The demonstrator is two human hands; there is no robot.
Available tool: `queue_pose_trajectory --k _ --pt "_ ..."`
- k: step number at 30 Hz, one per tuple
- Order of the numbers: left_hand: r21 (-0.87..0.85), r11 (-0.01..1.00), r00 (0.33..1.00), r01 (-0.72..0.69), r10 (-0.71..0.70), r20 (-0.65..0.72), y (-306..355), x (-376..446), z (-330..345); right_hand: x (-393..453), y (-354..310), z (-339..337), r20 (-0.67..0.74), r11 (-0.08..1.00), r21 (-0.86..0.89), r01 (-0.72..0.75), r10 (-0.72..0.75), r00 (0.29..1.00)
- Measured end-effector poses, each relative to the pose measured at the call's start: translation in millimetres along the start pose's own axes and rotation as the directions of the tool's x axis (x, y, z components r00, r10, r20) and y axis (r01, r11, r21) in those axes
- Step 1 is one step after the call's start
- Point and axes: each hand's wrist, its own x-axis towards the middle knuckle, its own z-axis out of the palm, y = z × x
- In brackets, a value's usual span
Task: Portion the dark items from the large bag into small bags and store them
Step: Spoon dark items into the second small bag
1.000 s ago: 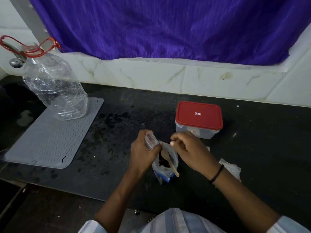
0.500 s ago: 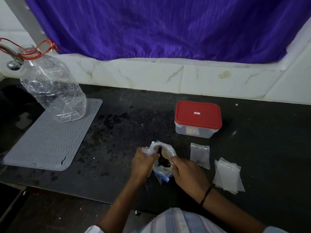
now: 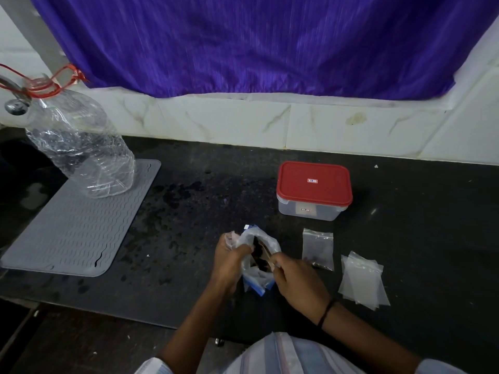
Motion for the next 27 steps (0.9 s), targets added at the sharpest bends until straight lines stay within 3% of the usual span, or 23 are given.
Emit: queue_pose_trajectory --k 4,10,17,23,27 --pt "0.048 0.999 0.999 -0.012 0.015 -0.049 -1.3 1.6 -0.4 -3.2 2.5 -1.3 -0.028 0.982 0.185 -0.047 0.053 0.998" --pt "0.147 0.987 0.993 -0.071 0.084 -0.08 -1.7 2.6 -1.0 -11.7 2.1 -6.0 -0.147 0.97 0.241 0.02 0.016 0.989" --pt "0.252 0.953 0.967 -0.168 0.209 -0.145 2.2 -2.6 -13.4 -15.6 8.4 -10.8 -0.226 0.897 0.442 -0.003 0.115 0.967" --pt "0.477 0.76 0.859 -0.442 0.512 -0.02 16.0 -18.3 -17.8 -21.3 0.4 -35.6 -0.338 0.802 0.595 0.056 0.187 0.922" --pt "0.554 0.625 0.797 -0.55 0.59 0.127 16.0 -19.4 -18.0 -23.5 -18.0 -58.6 -0.337 0.714 0.685 0.143 0.137 0.932"
